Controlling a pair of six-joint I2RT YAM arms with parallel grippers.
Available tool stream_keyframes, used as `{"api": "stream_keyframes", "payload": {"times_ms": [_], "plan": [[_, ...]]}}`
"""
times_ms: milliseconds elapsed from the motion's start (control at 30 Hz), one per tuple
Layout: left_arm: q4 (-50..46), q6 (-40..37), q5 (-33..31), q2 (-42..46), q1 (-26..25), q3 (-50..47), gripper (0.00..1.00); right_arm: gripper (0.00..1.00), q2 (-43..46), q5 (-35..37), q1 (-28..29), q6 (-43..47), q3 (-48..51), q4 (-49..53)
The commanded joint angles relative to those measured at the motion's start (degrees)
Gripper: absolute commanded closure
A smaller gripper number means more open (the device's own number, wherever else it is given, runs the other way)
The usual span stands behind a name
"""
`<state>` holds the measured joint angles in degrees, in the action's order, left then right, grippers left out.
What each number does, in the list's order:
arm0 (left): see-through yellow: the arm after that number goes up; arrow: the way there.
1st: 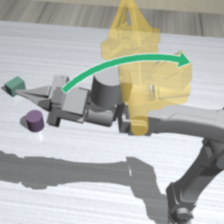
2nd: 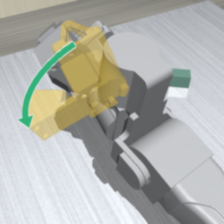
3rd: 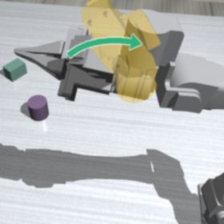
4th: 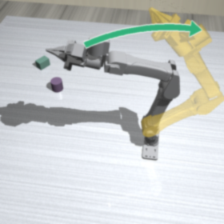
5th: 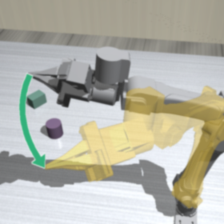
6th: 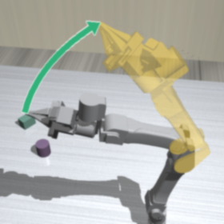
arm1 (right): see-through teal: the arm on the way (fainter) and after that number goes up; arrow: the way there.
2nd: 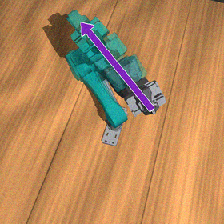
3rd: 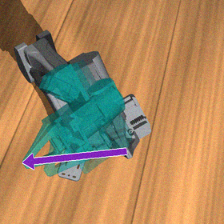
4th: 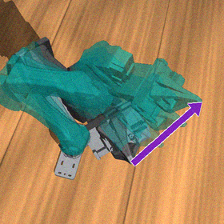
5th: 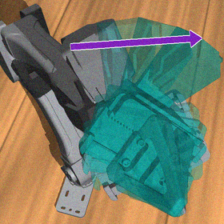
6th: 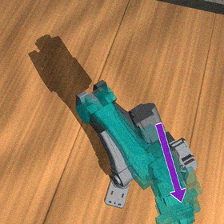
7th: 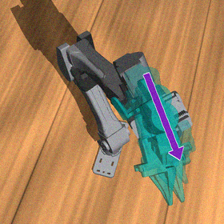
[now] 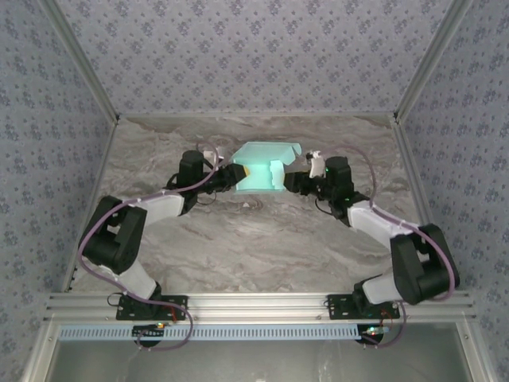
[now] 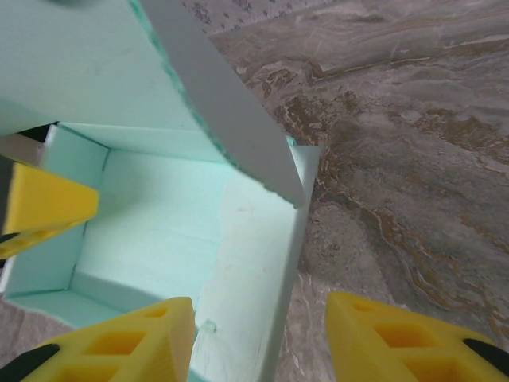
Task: Fold the paper box
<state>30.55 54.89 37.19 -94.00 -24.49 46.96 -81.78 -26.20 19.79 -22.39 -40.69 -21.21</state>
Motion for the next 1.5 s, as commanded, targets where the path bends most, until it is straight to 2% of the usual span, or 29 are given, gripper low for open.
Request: {"api": "stream_keyframes", "payload": {"times_ms": [0, 100, 300, 600, 733, 1000, 1200, 1267, 1400, 1467], "plan": [[-1.33, 0.88, -1.39, 2.58, -0.34, 1.87, 0.60, 0.50, -4.34, -1.48, 1.49, -0.94, -4.77, -3.07], [-5.82, 0.60, -3.26, 2.43, -0.55, 2.86, 0.61, 0.55, -8.72, -0.96, 2.22, -0.21, -9.28, 0.96], [-3.12, 3.63, -5.30, 1.78, -1.47, 2.02, 0.61, 0.68, -13.76, 6.63, 4.90, 4.62, -15.47, 8.05], [-3.95, 1.57, -6.97, 2.28, -2.29, 3.04, 0.61, 0.64, -19.66, 16.12, 9.13, 8.82, -24.72, 19.62], [-6.72, -1.38, -8.23, 2.49, -3.17, 4.05, 0.62, 0.63, -23.03, 18.22, 9.80, 11.83, -31.31, 25.90], [-6.99, -2.56, -9.72, 3.07, -3.34, 4.10, 0.62, 0.63, -27.76, 15.77, 9.44, 13.55, -36.07, 30.79], [-7.17, -3.54, -10.38, 3.53, -3.35, 4.19, 0.62, 0.56, -28.09, 6.34, 7.55, 15.54, -36.14, 32.86], [-7.00, -3.47, -10.29, 3.64, -3.37, 4.09, 0.62, 0.57, -27.67, 4.82, 6.54, 15.54, -35.53, 33.26], [-7.55, -3.83, -10.38, 4.06, -3.38, 4.19, 0.63, 0.67, -26.51, 5.45, 5.70, 16.17, -34.39, 32.99], [-8.09, -4.26, -10.47, 4.16, -3.52, 4.32, 0.63, 0.66, -26.72, 7.27, 6.21, 16.16, -34.54, 33.08]]}}
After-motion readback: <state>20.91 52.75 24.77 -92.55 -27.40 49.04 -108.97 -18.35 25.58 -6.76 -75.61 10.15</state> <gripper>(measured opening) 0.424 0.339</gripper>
